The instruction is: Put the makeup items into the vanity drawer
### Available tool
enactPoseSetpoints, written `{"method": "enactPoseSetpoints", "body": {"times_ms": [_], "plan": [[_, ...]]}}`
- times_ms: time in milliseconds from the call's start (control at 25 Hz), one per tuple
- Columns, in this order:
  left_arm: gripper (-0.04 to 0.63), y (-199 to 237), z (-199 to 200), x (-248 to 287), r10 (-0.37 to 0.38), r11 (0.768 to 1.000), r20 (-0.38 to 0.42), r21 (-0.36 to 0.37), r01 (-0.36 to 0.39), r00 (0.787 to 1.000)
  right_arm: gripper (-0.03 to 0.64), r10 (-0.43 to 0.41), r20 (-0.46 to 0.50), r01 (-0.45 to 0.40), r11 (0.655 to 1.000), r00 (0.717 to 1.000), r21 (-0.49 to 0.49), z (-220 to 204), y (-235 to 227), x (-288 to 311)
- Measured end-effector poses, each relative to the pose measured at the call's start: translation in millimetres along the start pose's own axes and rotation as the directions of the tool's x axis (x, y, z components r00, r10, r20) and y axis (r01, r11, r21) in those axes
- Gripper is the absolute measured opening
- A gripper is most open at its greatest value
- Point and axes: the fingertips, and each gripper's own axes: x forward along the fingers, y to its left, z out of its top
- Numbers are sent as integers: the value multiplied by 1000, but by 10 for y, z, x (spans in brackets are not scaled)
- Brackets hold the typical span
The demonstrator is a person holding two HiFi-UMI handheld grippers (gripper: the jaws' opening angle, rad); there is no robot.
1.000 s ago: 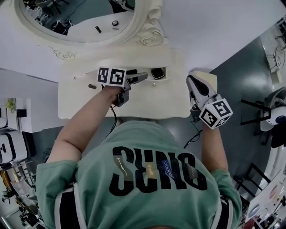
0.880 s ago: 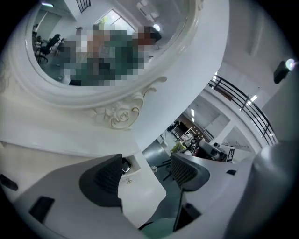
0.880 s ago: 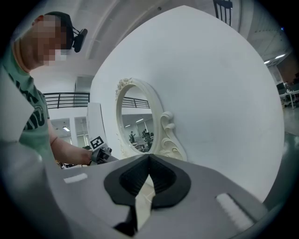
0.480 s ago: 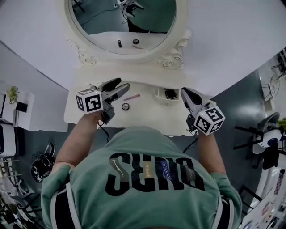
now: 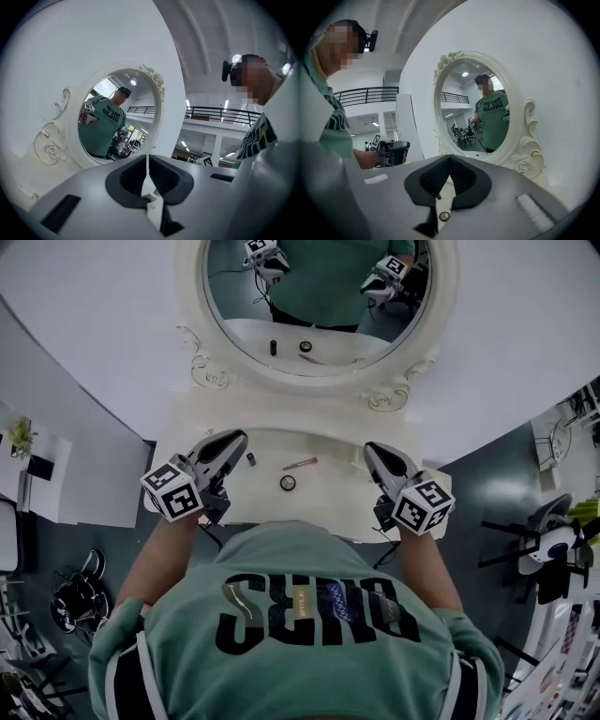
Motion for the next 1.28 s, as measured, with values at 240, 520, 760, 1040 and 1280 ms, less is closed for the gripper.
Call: {"method": "enactPoseSetpoints", "body": {"times_ms": [240, 520, 760, 1040, 1280], "plan": [[3, 164, -146, -142, 36, 999, 3, -2, -36, 999, 9, 43, -28, -44, 999, 999, -21, -61, 212, 238], [3, 67, -176, -65, 34, 999, -3, 41, -34, 999, 8, 22, -32, -23, 999, 999, -32, -38, 90, 124], [3, -40, -182, -20, 33, 997, -4, 73, -33, 999, 6, 14, -49, -19, 995, 999, -93, -34, 61, 79], [5, -66, -187, -6, 41, 996, -13, 78, -40, 999, 6, 18, -50, -23, 995, 999, -98, -42, 39, 23], [5, -72, -207, -24, 46, 996, -18, 75, -44, 999, 6, 25, -57, -31, 994, 998, -103, -76, 57, 2]]}}
